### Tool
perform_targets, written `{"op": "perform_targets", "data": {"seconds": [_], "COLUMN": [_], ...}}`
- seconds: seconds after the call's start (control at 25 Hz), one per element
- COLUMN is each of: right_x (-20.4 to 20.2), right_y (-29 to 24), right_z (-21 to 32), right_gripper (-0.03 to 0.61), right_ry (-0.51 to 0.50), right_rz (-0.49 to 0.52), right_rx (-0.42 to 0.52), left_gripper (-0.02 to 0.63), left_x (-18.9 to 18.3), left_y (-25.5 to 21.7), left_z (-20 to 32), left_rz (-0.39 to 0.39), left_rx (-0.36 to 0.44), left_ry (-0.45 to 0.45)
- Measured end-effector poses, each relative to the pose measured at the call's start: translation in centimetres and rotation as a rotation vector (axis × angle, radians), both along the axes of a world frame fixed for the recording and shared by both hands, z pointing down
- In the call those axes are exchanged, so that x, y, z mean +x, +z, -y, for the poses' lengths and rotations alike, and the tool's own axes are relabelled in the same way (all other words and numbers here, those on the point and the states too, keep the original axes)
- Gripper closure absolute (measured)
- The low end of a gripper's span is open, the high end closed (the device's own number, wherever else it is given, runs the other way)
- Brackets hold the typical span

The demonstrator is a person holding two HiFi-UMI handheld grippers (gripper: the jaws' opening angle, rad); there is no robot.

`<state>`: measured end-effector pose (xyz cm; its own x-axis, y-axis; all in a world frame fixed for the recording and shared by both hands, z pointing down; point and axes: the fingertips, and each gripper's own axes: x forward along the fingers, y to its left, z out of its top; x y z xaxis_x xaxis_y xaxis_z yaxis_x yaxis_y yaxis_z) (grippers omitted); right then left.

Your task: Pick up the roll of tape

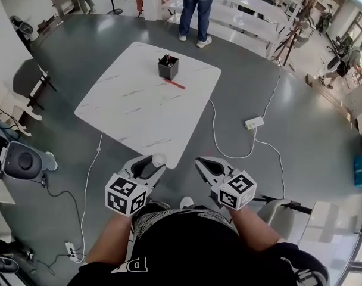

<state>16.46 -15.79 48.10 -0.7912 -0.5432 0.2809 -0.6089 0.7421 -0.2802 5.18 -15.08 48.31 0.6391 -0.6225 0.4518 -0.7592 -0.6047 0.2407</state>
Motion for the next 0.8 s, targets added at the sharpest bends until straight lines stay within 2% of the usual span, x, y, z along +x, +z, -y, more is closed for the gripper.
{"op": "perform_targets", "data": {"seconds": [0.56,0.8], "right_x": [-4.5,-6.3], "right_y": [-1.4,-0.7], "right_z": [0.6,0.5], "right_gripper": [0.575,0.575], "right_ry": [0.102,0.124], "right_rz": [-0.013,-0.02], "right_rx": [0.011,-0.008], "left_gripper": [0.411,0.411], "left_x": [-5.1,-7.3], "left_y": [-1.4,-0.9], "left_z": [1.2,0.8], "left_rz": [0.034,0.03], "left_rx": [0.018,0.006], "left_ry": [0.096,0.107]}}
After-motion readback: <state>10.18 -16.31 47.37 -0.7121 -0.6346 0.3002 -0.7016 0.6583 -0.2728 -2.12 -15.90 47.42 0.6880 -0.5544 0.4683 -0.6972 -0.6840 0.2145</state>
